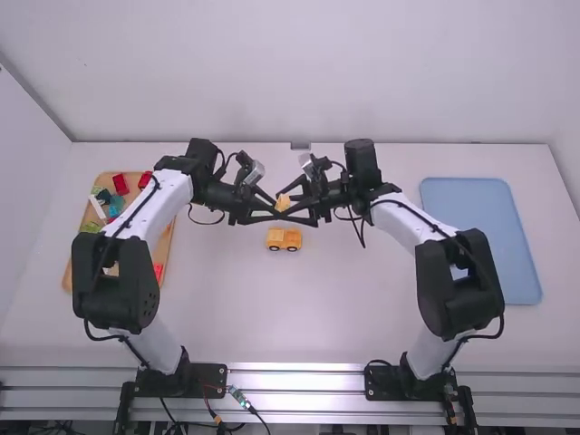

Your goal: Assemble lego blocks to make yellow taxi

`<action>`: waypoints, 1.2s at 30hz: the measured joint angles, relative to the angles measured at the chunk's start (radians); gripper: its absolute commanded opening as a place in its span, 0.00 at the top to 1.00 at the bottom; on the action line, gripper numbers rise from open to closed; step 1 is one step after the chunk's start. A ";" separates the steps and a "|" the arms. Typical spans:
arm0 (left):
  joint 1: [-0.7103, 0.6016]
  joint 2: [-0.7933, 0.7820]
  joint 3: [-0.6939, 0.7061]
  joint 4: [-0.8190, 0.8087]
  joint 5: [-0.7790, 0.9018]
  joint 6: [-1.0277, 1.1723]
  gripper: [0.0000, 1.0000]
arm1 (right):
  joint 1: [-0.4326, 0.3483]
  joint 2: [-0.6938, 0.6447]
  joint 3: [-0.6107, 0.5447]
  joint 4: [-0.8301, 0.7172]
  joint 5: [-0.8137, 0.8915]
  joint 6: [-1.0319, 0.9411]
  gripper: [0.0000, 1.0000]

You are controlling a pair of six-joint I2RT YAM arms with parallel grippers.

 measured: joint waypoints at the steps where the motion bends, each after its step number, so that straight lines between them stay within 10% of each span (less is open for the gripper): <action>1: 0.000 0.000 0.000 0.001 0.000 0.000 0.82 | 0.000 0.000 0.000 0.006 0.000 0.007 0.39; 20: -0.003 -0.008 0.000 -0.003 -0.004 0.004 0.78 | -0.005 0.000 0.000 0.012 0.012 0.027 0.72; 28: -0.003 -0.010 0.000 0.007 -0.008 0.003 0.51 | -0.005 0.000 0.000 0.012 0.016 0.042 0.80; 32: -0.003 -0.009 0.000 0.011 -0.012 0.005 0.01 | -0.005 0.000 0.000 0.012 0.016 0.048 0.80; 36: -0.003 -0.009 0.000 0.011 -0.043 0.002 0.01 | -0.011 0.000 0.000 0.013 0.026 0.060 0.81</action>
